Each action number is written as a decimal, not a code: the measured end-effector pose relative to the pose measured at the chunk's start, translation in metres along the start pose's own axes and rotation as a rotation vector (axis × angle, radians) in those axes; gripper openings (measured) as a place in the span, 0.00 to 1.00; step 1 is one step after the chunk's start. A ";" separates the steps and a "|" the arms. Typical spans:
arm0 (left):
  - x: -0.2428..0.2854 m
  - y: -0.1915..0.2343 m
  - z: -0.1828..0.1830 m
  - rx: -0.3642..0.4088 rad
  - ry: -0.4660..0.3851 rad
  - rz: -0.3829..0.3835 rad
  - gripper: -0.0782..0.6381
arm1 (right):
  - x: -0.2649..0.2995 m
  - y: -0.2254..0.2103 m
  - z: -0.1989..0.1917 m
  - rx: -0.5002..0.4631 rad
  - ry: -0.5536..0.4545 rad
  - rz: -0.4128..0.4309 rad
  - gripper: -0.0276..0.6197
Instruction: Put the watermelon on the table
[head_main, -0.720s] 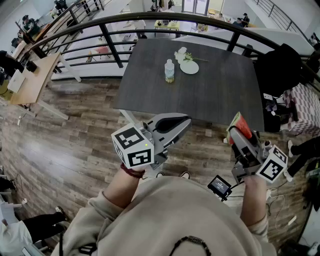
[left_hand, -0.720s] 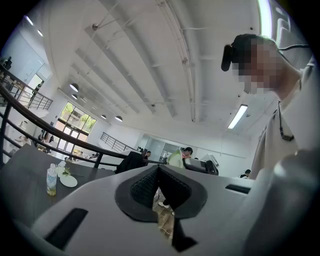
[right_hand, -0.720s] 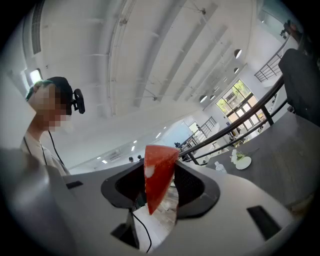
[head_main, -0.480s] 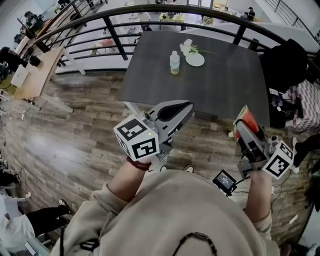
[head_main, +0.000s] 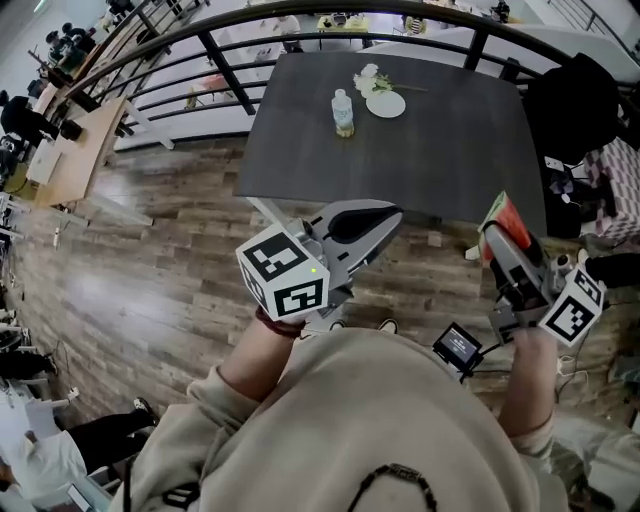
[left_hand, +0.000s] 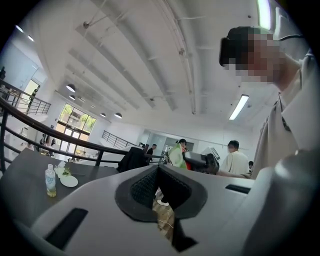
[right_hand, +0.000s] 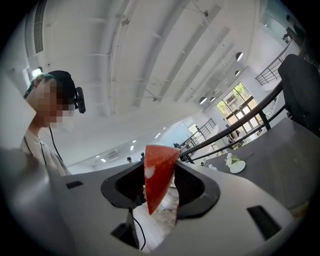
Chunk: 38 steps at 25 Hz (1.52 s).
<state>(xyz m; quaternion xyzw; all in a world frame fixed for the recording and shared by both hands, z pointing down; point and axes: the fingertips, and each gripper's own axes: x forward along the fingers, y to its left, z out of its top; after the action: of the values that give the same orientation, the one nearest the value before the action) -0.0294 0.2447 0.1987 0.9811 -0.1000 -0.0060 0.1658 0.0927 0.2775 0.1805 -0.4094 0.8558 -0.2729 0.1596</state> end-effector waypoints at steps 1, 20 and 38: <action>0.003 0.000 0.000 -0.008 0.000 0.004 0.12 | -0.005 -0.003 0.002 0.001 -0.004 0.000 0.34; 0.083 0.006 -0.001 -0.071 -0.011 0.041 0.12 | -0.089 -0.060 0.028 -0.007 -0.060 -0.035 0.34; 0.095 0.025 0.002 -0.073 -0.016 -0.001 0.12 | -0.086 -0.065 0.033 -0.027 -0.076 -0.060 0.34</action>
<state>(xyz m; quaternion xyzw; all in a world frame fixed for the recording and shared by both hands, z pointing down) 0.0591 0.2022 0.2075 0.9743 -0.1004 -0.0173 0.2007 0.2016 0.3004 0.1971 -0.4470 0.8402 -0.2502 0.1782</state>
